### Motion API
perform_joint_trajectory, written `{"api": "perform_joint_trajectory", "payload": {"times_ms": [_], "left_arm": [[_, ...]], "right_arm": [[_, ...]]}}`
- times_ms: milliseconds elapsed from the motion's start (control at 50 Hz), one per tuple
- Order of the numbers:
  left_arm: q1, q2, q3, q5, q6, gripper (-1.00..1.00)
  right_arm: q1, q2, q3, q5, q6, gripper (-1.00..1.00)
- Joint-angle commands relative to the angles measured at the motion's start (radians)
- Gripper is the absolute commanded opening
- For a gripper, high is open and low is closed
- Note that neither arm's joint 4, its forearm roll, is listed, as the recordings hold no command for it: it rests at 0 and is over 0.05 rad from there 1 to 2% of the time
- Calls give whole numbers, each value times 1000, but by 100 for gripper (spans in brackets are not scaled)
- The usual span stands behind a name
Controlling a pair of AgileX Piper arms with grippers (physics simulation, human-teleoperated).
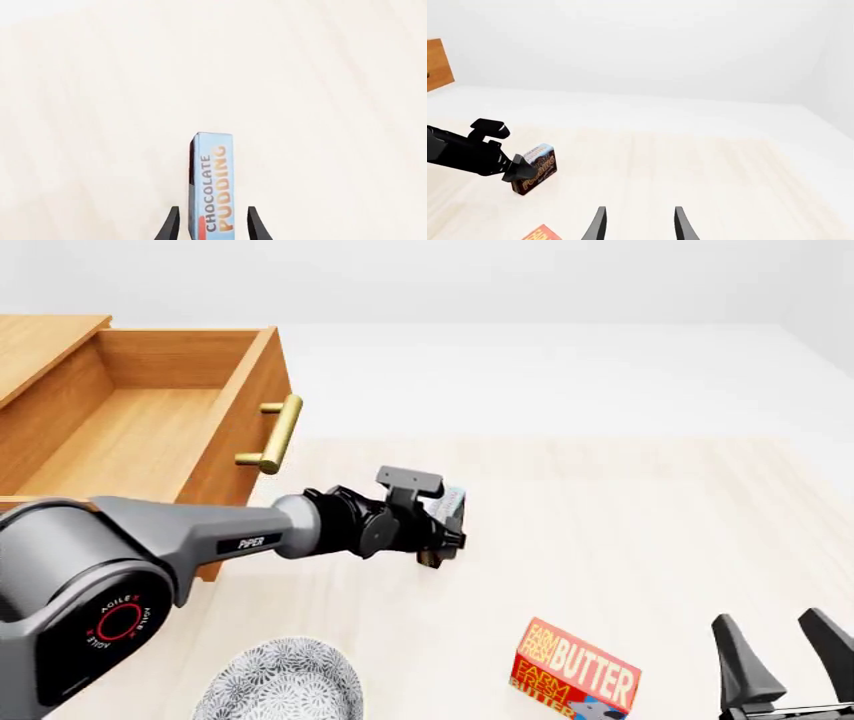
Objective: Put the chocolate pudding in the top drawer of the cabinet and close it.
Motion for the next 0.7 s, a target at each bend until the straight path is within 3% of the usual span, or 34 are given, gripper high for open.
{"api": "perform_joint_trajectory", "payload": {"times_ms": [20, 120, 140, 700], "left_arm": [[-5, 7, 4, -9, -6, 100], [4, 7, 5, -13, 0, 100], [7, 6, 6, -15, 1, -100], [-1, -81, 26, 22, 27, -100]], "right_arm": [[0, 2, 0, -1, 0, 100], [0, -4, 1, 3, 0, 100], [1, -4, 1, 4, 0, 100], [1, 0, 0, 0, -1, 100]]}}
